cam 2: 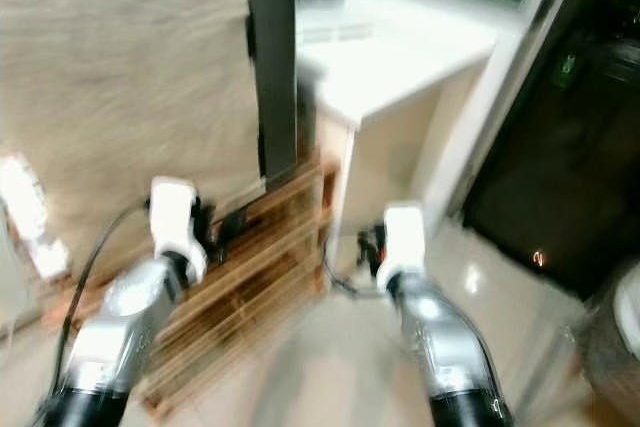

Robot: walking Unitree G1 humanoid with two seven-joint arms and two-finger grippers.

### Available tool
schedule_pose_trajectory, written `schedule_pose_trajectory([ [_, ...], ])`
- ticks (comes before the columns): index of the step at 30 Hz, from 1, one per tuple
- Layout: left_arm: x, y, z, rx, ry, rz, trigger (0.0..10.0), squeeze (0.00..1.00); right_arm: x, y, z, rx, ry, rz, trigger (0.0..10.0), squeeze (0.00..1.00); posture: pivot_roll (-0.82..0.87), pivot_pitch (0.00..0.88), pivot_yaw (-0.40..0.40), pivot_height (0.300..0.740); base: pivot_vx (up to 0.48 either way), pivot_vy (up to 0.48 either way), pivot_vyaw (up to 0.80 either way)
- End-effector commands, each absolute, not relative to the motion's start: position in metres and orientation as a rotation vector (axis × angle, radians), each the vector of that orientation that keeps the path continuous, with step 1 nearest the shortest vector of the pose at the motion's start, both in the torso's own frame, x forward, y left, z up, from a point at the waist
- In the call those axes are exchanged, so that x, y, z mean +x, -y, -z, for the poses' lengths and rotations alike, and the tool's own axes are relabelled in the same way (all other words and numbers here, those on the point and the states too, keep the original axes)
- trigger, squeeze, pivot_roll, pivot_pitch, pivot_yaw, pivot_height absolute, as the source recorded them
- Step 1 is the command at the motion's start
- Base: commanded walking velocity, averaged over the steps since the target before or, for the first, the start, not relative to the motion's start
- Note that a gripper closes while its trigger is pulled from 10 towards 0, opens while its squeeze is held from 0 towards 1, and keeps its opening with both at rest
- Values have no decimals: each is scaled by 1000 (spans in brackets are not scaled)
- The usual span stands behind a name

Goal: Clothes washing

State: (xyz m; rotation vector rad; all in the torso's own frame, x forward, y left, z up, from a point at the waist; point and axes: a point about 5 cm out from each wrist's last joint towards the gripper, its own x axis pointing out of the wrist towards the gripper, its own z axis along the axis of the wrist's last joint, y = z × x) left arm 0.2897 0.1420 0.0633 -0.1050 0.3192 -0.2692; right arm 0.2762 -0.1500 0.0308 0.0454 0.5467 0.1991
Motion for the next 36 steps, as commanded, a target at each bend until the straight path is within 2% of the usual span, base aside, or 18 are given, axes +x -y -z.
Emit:
schedule_pose_trajectory([
  [1,275,-154,-14,-101,-515,196,10000,0,259,153,8,-14,-701,-187,10000,0,-8,0,-55,740,0,0,0],
  [4,261,-159,14,-36,-650,170,10000,0,243,152,33,1,-823,-173,10000,0,-15,0,-58,740,0,0,0],
  [10,235,-159,49,-24,-826,130,10000,0,210,156,69,45,-1024,-102,10000,0,-11,0,-59,740,0,0,0],
  [18,218,-151,66,55,-955,187,10000,0,201,147,77,57,-1091,-97,10000,0,-21,0,-53,740,0,0,0],
  [22,206,-150,75,102,-1026,209,10000,0,191,146,84,-8,-1166,-126,10000,0,-22,0,-55,740,0,0,0],
  [33,190,-151,85,83,-1120,146,10000,0,184,142,87,-31,-1255,-176,10000,0,-10,0,-69,740,0,0,0],
  [36,188,-153,86,24,-1132,85,10000,0,181,146,89,-52,-1245,-169,10000,0,-6,0,-72,740,0,0,0],
])
